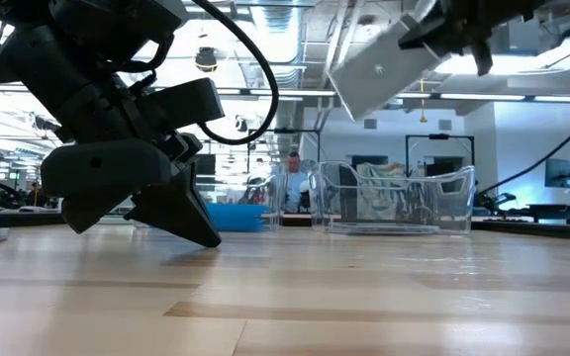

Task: Pick & place jewel cases by type
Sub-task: Put the right black cd case into the right transparent bin

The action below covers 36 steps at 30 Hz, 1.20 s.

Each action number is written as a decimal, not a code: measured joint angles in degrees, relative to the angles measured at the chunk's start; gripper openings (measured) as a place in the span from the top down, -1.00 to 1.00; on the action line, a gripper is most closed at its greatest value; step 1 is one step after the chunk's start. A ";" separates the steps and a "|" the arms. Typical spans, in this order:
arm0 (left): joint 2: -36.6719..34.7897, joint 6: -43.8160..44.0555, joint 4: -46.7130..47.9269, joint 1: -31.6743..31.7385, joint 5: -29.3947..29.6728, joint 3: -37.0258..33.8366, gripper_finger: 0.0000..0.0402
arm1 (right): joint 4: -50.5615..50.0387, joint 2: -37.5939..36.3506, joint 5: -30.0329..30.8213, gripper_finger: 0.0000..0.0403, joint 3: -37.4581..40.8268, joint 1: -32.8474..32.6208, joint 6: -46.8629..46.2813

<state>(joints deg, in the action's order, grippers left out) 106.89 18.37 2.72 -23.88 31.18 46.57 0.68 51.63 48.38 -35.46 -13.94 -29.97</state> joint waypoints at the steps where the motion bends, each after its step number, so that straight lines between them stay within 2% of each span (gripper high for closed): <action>1: 0.00 -0.02 0.00 0.02 -0.02 0.00 1.00 | -1.29 -0.66 0.00 0.85 0.00 1.20 -0.48; 5: 0.00 -0.13 -0.02 0.02 -0.02 0.00 1.00 | -5.88 -1.95 -0.37 0.82 0.00 5.27 -2.45; 11: 0.00 -0.15 -0.02 0.02 -0.02 0.00 1.00 | -10.37 -1.75 -2.47 0.89 0.00 10.70 -4.50; 20: 0.00 -0.15 -0.04 0.02 -0.04 0.00 1.00 | -11.06 -1.70 -5.49 0.82 0.00 17.19 -5.60; 25: 0.00 -0.16 -0.03 0.02 -0.04 0.00 1.00 | -11.20 -1.68 -8.22 0.88 0.11 19.53 -5.60; 31: 0.00 -0.42 -0.09 0.02 -0.06 0.00 1.00 | -11.16 -1.38 -8.61 0.81 0.13 20.62 -6.11; 36: 0.00 -0.61 -0.11 0.02 -0.06 0.00 1.00 | -10.84 1.32 -9.54 0.86 0.17 21.71 -6.76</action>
<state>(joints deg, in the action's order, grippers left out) 106.89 17.76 2.61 -23.86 31.12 46.57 -10.17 52.96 38.84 -35.29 7.77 -36.73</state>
